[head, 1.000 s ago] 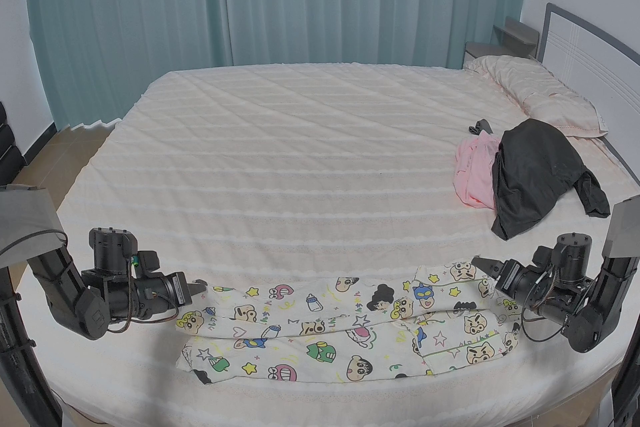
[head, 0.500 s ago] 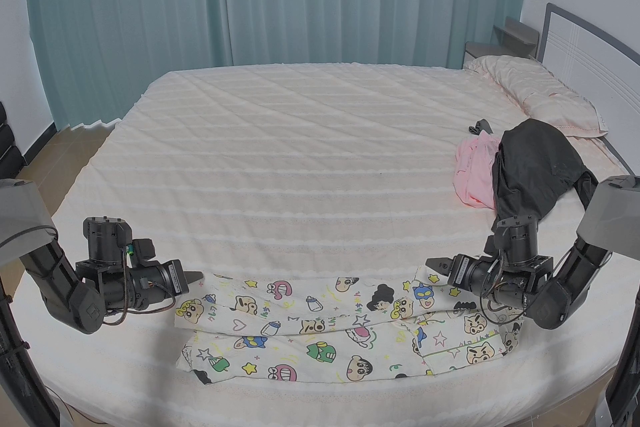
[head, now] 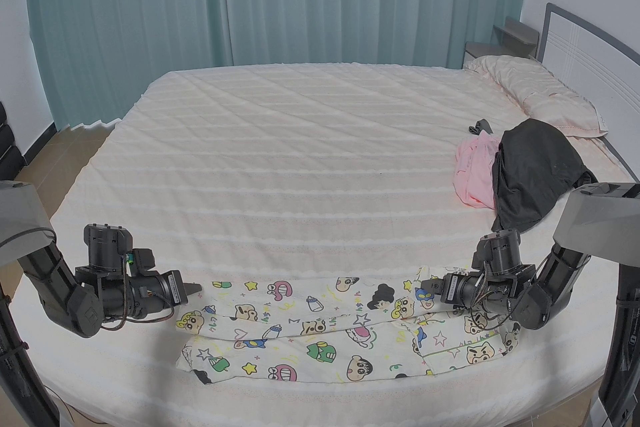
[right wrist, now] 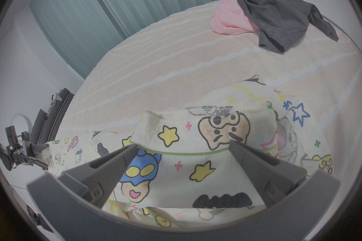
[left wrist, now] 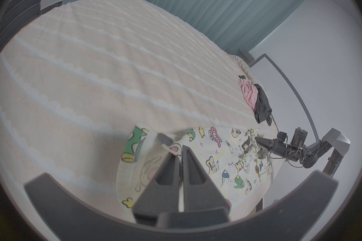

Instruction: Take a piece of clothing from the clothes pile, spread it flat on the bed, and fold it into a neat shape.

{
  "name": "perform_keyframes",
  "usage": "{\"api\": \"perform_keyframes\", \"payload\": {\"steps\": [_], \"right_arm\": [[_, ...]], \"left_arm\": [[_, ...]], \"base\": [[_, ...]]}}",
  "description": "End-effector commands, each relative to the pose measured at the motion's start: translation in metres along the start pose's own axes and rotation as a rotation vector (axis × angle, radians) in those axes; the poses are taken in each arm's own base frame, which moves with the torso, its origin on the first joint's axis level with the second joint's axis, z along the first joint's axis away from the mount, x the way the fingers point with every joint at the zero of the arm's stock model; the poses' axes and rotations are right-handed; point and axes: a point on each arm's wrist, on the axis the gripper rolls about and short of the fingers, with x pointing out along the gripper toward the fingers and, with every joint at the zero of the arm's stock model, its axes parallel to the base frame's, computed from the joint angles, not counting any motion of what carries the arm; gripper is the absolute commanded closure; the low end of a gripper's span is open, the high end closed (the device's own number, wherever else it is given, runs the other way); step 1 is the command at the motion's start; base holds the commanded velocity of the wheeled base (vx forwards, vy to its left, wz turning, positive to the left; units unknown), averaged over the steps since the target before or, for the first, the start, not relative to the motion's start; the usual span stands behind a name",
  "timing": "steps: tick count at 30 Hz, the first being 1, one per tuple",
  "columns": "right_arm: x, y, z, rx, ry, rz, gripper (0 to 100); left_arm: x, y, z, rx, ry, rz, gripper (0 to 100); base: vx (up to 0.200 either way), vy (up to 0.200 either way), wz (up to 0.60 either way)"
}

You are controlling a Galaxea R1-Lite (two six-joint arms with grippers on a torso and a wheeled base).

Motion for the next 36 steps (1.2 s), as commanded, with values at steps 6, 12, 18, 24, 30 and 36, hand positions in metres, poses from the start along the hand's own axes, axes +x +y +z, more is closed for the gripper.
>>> {"api": "perform_keyframes", "payload": {"steps": [6,12,18,24,30,36], "right_arm": [[0.007,-0.001,-0.006,0.001,0.023,-0.009,0],[0.006,-0.002,-0.008,0.032,0.029,-0.011,0],[0.004,-0.002,-0.011,0.067,0.036,-0.011,0],[0.004,-0.001,-0.011,0.071,0.037,-0.009,0],[0.003,-0.002,-0.011,0.072,0.039,-0.01,0],[0.003,-0.001,-0.011,0.071,0.038,-0.008,0]], "left_arm": [[-0.005,0.007,-0.016,0.004,0.054,0.028,100],[0.005,0.016,-0.021,-0.007,0.082,0.061,100],[0.002,0.019,-0.021,-0.005,0.074,0.079,0],[-0.006,0.024,-0.025,0.038,0.084,0.053,0],[-0.01,0.024,-0.03,0.093,0.096,-0.022,0],[-0.011,0.023,-0.03,0.121,0.066,-0.047,0]], "base": [[0.0,0.0,0.0],[0.0,0.0,0.0],[0.0,0.0,0.0],[0.0,0.0,0.0],[0.0,0.0,0.0],[0.0,0.0,0.0]]}}
